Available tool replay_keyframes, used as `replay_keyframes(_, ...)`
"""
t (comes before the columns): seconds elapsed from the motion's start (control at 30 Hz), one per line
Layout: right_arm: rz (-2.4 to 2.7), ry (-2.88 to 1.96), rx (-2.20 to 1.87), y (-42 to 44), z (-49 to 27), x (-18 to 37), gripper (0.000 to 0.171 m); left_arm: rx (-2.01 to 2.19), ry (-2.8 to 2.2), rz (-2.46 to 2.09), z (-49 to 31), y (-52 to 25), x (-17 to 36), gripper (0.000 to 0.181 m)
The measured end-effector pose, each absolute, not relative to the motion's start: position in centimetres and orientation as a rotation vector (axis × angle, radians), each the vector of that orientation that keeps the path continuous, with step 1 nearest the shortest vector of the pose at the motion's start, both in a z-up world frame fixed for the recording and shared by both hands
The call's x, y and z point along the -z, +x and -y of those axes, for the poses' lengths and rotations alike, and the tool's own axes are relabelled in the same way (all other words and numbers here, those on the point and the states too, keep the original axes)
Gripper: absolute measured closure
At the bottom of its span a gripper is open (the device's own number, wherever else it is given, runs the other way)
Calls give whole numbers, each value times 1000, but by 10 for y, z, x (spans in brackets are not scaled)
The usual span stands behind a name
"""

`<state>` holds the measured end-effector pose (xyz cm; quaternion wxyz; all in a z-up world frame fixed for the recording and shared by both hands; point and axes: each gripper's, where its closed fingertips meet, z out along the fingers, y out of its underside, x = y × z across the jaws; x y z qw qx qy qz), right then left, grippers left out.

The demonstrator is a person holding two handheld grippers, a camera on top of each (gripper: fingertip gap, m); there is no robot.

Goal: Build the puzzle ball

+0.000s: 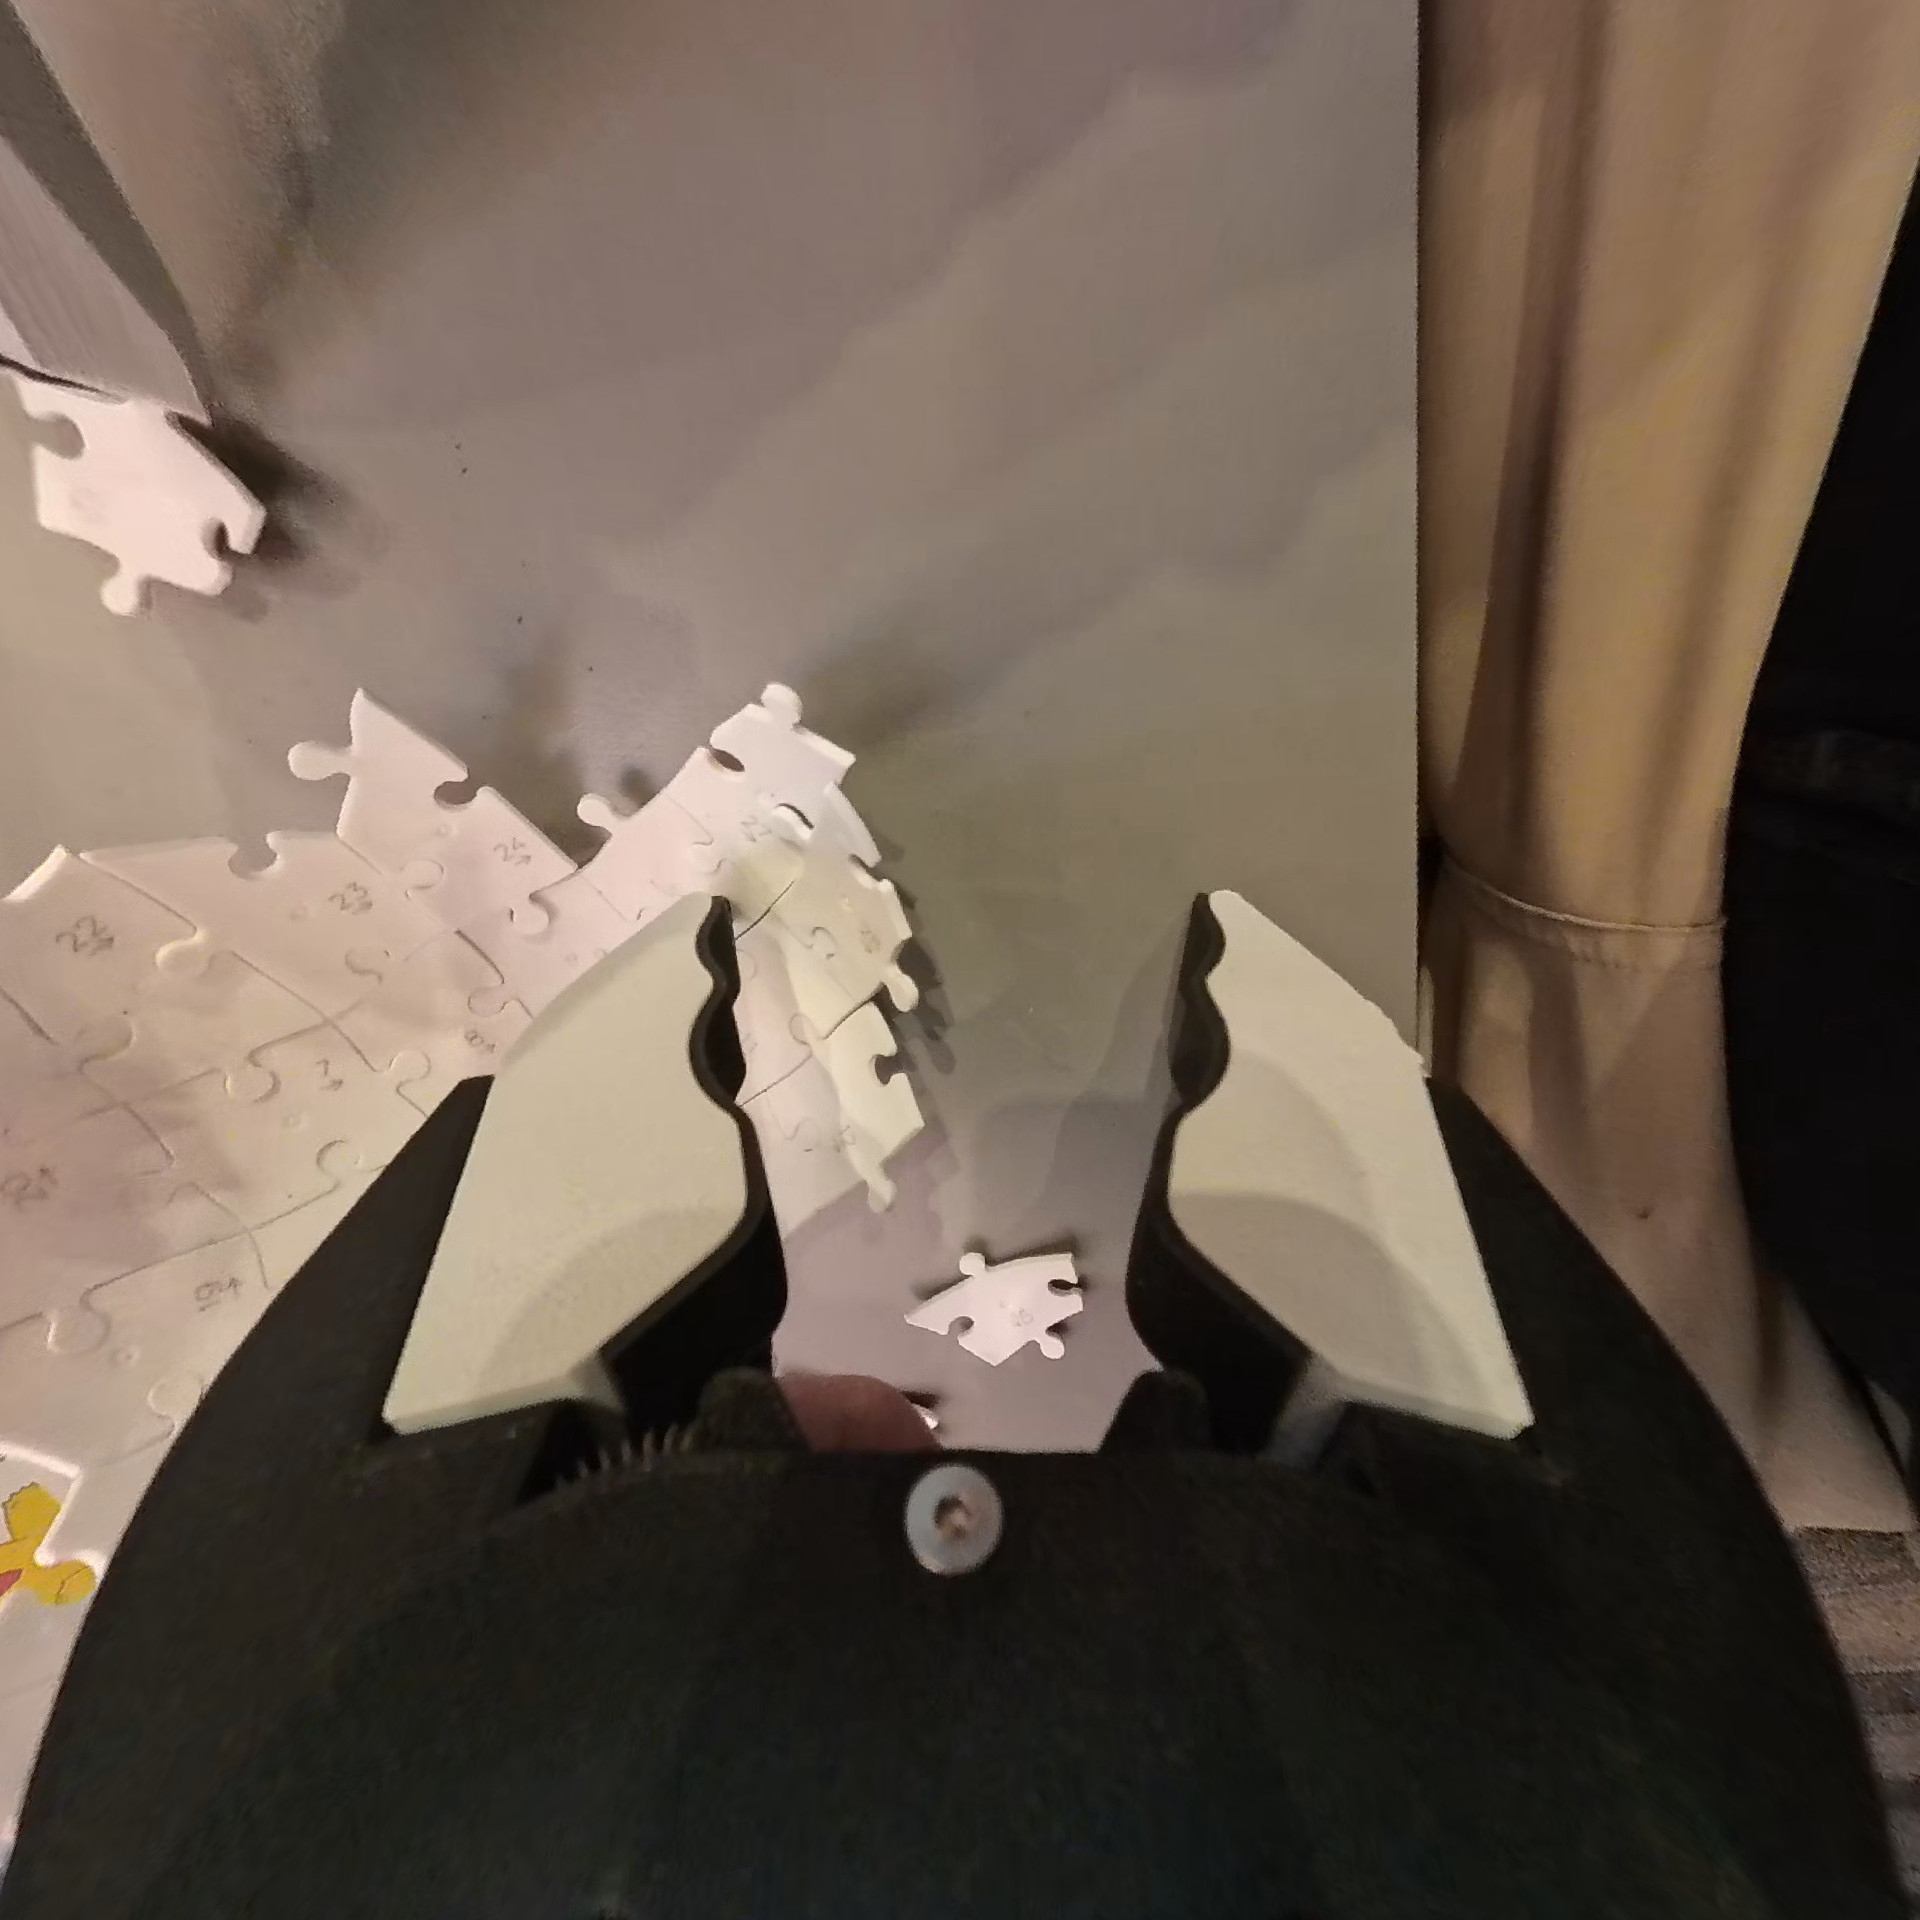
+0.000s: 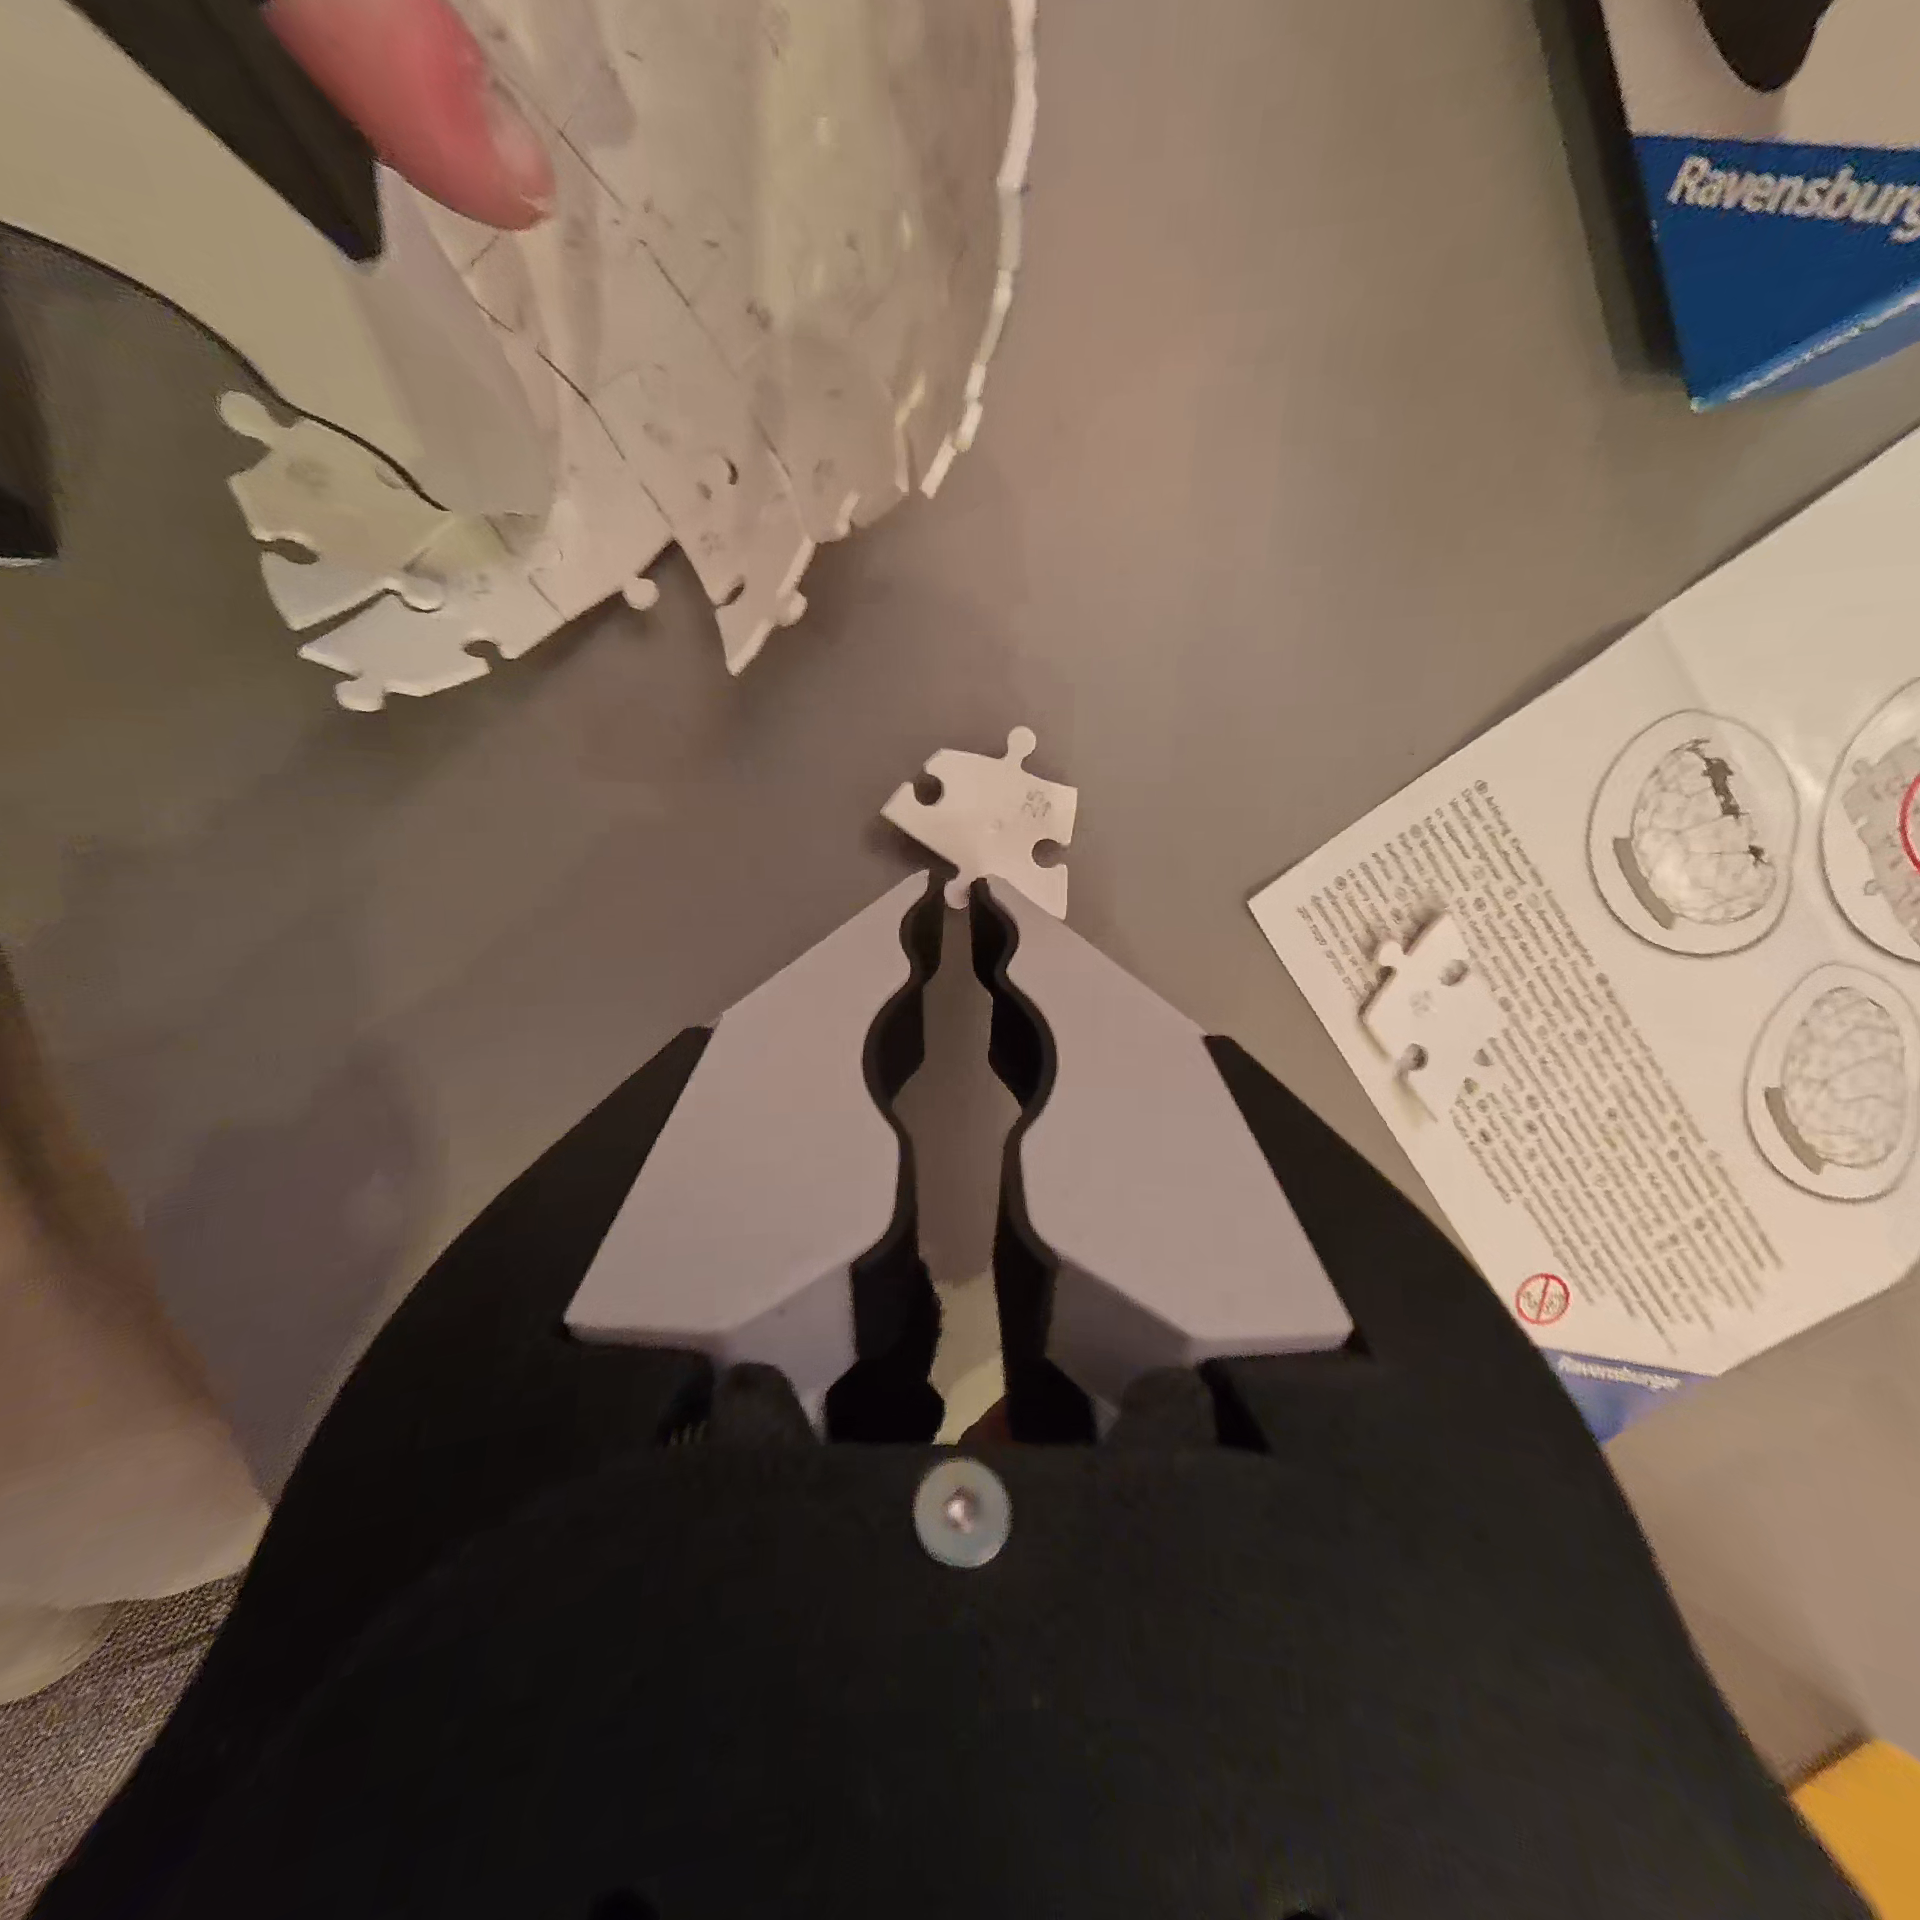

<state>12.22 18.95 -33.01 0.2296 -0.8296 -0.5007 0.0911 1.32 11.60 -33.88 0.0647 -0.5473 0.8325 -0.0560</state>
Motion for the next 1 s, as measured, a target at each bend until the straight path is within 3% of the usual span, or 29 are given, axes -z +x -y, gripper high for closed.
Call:
replay_keyframes(0.4,1772,-1964,-352,106,-157,293,168,88,-1637,-2521,-128,7,337,101)
replay_keyframes(1.0,2292,-1503,-301,53,-147,283,168,80,-1644,-2434,-128,-15,329,104)
